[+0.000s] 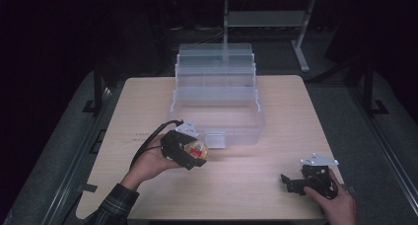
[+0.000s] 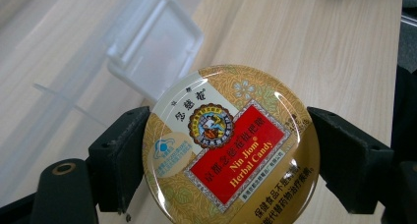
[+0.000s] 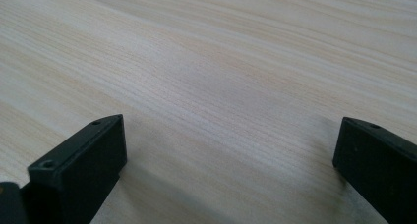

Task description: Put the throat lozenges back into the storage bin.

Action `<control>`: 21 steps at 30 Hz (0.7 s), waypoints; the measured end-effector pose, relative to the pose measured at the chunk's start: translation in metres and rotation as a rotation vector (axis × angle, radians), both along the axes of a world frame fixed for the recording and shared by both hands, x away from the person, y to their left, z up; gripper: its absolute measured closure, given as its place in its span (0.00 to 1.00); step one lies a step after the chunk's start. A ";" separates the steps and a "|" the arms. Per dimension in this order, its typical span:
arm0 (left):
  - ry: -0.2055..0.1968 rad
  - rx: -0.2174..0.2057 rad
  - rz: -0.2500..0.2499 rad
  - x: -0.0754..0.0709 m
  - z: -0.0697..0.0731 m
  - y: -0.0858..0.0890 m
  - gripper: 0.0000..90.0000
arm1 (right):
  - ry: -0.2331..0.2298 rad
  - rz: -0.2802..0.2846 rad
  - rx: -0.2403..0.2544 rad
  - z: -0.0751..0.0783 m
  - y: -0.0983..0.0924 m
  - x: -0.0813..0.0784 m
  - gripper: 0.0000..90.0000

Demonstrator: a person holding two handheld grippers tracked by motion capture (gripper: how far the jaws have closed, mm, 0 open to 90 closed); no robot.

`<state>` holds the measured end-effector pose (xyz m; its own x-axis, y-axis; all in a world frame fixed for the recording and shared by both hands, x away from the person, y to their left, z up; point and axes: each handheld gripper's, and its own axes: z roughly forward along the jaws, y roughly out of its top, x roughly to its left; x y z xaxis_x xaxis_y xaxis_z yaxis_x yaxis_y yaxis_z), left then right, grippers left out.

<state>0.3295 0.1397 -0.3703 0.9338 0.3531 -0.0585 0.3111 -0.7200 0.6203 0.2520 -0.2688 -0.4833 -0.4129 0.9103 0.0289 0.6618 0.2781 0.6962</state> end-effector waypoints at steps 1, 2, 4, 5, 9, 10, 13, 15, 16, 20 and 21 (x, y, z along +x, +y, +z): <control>-0.004 0.006 -0.003 0.001 0.002 0.001 0.22 | 0.000 0.000 0.000 0.000 0.000 0.000 0.00; -0.005 0.002 -0.001 0.003 0.003 0.002 0.22 | 0.000 0.000 0.000 0.000 0.000 0.000 0.00; -0.003 0.002 0.002 0.004 0.005 0.003 0.22 | 0.000 0.000 0.000 0.000 0.000 0.000 0.00; -0.004 -0.006 0.010 0.005 0.006 0.002 0.22 | 0.000 0.000 -0.001 0.000 0.000 0.000 0.00; -0.011 0.000 0.004 0.010 0.012 0.004 0.22 | -0.002 0.000 -0.002 0.000 0.000 0.000 0.00; -0.009 -0.012 0.014 0.010 0.012 0.004 0.22 | -0.002 -0.001 -0.002 0.000 0.000 0.000 0.00; -0.007 -0.007 0.013 0.014 0.014 0.004 0.22 | -0.001 -0.001 -0.001 0.000 0.000 0.000 0.00; -0.009 -0.007 0.017 0.016 0.016 0.005 0.22 | 0.000 0.000 0.000 0.000 0.000 0.000 0.00; -0.007 -0.011 0.025 0.016 0.016 0.005 0.22 | -0.001 -0.001 -0.001 0.000 0.000 0.000 0.00; -0.015 -0.001 0.026 0.021 0.020 0.005 0.22 | -0.001 -0.002 -0.002 0.000 0.000 0.000 0.00; -0.017 -0.012 0.033 0.022 0.021 0.005 0.22 | -0.001 -0.002 -0.003 0.000 0.000 0.000 0.00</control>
<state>0.3510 0.1445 -0.3497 0.9227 0.3827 -0.0471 0.3236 -0.7022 0.6342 0.2520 -0.2689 -0.4834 -0.4115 0.9110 0.0262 0.6615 0.2787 0.6963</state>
